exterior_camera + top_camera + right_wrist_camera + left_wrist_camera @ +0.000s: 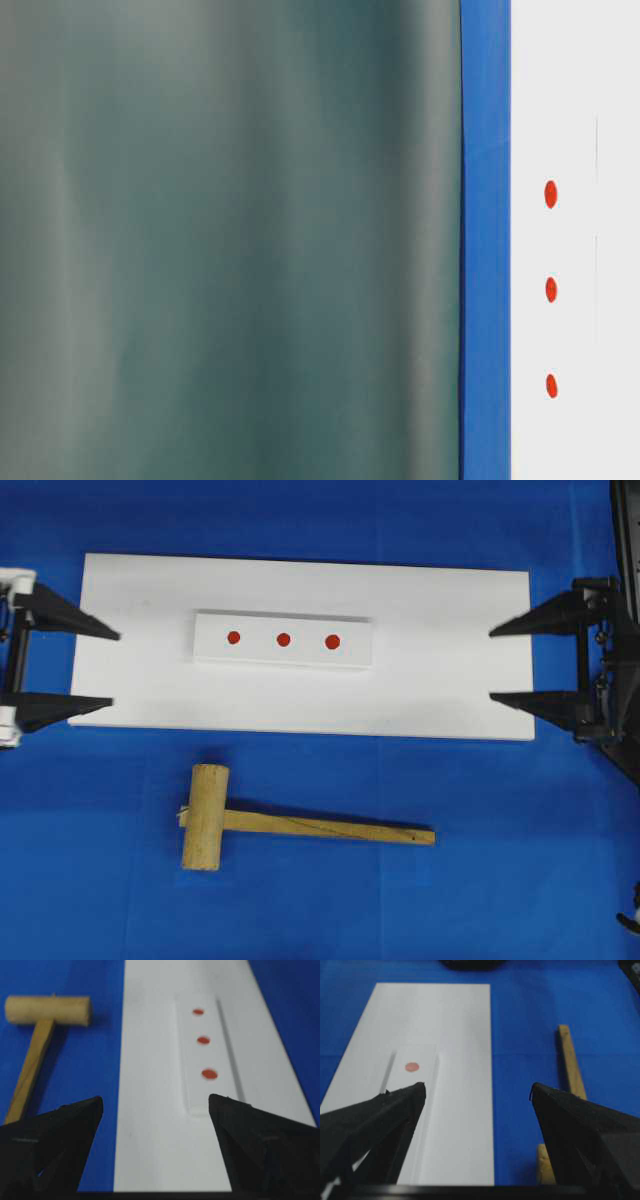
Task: Hit the mark with a hammer.
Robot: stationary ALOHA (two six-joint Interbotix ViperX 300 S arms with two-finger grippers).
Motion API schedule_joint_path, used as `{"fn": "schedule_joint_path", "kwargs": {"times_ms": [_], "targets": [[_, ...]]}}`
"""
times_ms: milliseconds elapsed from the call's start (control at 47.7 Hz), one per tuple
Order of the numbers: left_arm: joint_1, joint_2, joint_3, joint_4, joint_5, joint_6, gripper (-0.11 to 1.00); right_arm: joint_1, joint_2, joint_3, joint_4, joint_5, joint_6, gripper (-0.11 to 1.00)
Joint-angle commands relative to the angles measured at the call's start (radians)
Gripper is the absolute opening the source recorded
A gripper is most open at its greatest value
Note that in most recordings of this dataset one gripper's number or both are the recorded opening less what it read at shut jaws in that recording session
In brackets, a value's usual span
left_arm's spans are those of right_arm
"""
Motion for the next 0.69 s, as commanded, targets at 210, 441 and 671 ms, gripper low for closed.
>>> {"fn": "schedule_joint_path", "kwargs": {"times_ms": [210, 441, 671], "targets": [[-0.008, -0.163, 0.057, 0.002, 0.091, 0.012, 0.82, 0.002, -0.080, 0.071, 0.002, 0.002, 0.000, 0.76], [-0.008, -0.238, 0.115, 0.002, 0.124, 0.015, 0.80, 0.002, -0.123, 0.109, 0.009, 0.003, 0.002, 0.76], [-0.008, -0.242, 0.135, 0.002, 0.123, 0.015, 0.80, 0.002, -0.120, 0.109, 0.009, 0.002, 0.000, 0.76]]}}
